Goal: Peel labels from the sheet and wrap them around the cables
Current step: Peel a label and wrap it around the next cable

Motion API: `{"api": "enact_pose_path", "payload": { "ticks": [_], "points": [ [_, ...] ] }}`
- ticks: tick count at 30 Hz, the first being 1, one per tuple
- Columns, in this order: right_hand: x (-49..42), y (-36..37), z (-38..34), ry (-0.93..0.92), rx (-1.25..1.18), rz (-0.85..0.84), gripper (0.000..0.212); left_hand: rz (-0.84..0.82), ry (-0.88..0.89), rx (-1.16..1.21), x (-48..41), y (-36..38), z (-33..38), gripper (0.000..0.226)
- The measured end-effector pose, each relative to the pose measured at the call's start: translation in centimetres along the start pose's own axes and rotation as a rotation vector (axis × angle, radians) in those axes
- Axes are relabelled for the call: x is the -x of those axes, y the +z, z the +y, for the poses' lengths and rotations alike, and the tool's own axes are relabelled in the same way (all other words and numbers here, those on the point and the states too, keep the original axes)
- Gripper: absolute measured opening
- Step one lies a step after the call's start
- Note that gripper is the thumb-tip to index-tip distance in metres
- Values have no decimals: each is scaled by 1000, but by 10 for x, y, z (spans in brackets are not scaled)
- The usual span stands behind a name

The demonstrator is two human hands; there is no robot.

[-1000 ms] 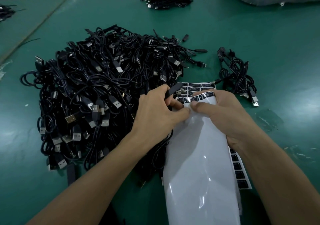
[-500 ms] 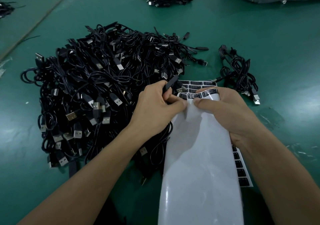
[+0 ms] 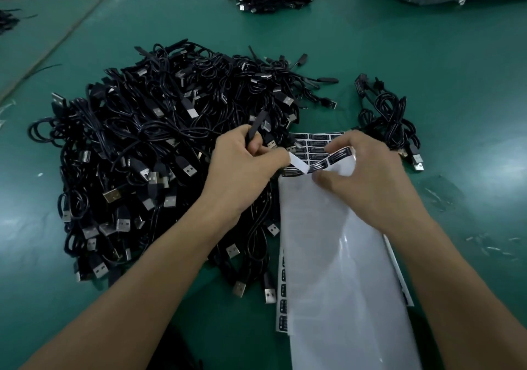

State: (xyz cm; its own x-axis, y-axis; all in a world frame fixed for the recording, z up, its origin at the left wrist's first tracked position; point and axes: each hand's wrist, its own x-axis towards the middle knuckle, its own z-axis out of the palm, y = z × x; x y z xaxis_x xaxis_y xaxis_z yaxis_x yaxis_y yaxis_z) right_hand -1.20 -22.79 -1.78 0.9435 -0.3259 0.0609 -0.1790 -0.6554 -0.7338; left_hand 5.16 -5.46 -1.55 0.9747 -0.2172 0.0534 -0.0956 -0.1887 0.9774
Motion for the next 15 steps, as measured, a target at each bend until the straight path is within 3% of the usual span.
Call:
{"api": "enact_pose_path", "payload": {
  "ticks": [4, 10, 12, 15],
  "points": [
    [3, 12, -2, 6, 51, 14, 43, -13, 89, -219, 6, 4, -3, 43],
    [7, 13, -6, -113, 313, 155, 57, -20, 68, -163, 8, 4, -5, 40],
    [8, 8, -7, -163, 317, 186, 55, 1, 69, -145, 7, 4, -6, 42],
    [11, 7, -12, -278, 224, 193, 31, 25, 65, -123, 7, 4, -7, 43]
  ]
}}
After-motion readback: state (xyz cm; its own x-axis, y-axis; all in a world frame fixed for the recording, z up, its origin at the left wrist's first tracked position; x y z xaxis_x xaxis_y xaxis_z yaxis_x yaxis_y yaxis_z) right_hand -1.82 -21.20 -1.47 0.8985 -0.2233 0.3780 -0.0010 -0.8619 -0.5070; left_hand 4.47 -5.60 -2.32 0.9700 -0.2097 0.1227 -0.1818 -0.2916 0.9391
